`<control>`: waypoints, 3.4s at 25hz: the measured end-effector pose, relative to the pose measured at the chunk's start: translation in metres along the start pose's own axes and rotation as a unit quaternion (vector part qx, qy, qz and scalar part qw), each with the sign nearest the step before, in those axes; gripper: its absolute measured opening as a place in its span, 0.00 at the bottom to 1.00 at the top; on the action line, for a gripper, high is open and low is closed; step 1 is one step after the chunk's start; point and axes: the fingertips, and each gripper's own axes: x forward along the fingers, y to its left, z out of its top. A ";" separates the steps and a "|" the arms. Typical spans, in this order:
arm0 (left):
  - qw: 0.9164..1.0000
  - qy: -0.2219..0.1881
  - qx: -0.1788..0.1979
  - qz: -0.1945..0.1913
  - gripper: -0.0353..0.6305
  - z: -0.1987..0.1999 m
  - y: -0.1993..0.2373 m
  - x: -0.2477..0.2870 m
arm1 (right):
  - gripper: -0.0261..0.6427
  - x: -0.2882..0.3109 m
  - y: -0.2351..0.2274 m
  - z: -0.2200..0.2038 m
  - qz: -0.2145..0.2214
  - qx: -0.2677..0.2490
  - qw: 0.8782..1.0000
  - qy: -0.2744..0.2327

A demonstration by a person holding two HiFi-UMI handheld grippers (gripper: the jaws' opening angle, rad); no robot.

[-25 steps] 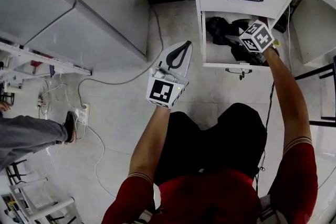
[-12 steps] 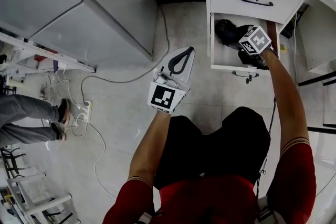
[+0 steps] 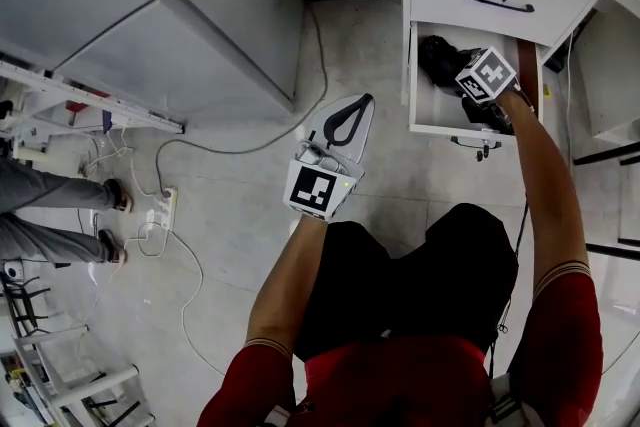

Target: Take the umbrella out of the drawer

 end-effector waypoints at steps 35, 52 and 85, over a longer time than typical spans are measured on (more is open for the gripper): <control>0.999 -0.046 -0.001 -0.025 0.06 0.043 -0.005 0.014 | 0.43 -0.129 0.063 0.056 -0.063 -0.169 0.983 -0.034; 0.999 -0.031 -0.018 -0.025 0.06 0.155 -0.011 0.029 | 0.43 -0.274 0.104 0.106 -0.088 -0.131 0.960 -0.231; 0.996 -0.046 -0.041 -0.066 0.06 0.598 -0.044 -0.009 | 0.43 -0.718 0.209 0.298 -0.088 0.080 0.878 -0.463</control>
